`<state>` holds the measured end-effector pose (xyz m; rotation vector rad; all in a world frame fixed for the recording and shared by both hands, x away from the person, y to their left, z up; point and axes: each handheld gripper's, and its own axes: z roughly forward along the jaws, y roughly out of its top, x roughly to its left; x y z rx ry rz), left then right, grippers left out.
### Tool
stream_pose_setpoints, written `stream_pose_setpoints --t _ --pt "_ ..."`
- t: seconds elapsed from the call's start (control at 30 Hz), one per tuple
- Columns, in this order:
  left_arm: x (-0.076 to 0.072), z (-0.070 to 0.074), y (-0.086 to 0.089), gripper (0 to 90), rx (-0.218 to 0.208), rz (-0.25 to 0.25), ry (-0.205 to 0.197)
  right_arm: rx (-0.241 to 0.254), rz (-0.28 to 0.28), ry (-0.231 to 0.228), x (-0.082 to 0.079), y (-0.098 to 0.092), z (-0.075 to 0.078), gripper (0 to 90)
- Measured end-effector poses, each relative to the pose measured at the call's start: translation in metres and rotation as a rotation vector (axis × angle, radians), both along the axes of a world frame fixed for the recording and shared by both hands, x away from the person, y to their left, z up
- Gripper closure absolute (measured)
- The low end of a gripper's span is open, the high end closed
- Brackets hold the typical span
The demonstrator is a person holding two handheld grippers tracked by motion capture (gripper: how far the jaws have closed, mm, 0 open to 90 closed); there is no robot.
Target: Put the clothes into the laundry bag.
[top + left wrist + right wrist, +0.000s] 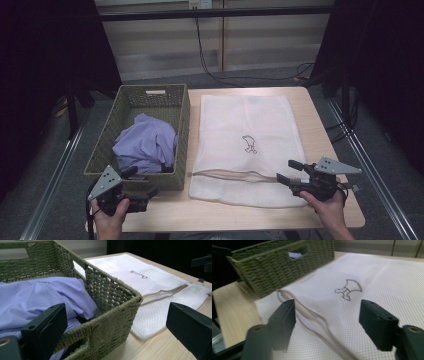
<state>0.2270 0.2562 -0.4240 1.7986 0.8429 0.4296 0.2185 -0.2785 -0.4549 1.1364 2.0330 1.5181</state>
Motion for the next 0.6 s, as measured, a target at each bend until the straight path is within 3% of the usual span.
stream_pose_setpoints --t 0.07,0.13,0.43,0.6 --pt "-0.0001 0.0001 -0.0012 3.5 0.005 -0.01 0.001 -0.015 -0.001 0.005 0.0003 -0.0005 -0.0013 34.0" --pt "0.0 0.0004 -0.0022 3.5 0.004 -0.012 0.002 -0.01 0.003 -0.008 -0.0002 -0.0004 0.0002 34.0" --pt "0.0014 0.0 -0.0052 3.2 -0.004 -0.005 0.003 0.01 0.03 0.017 0.0027 -0.0002 0.0015 35.1" --pt "-0.0019 0.0005 -0.0047 3.3 -0.004 0.0 0.001 0.022 0.051 0.04 0.0053 0.0018 0.0025 31.4"
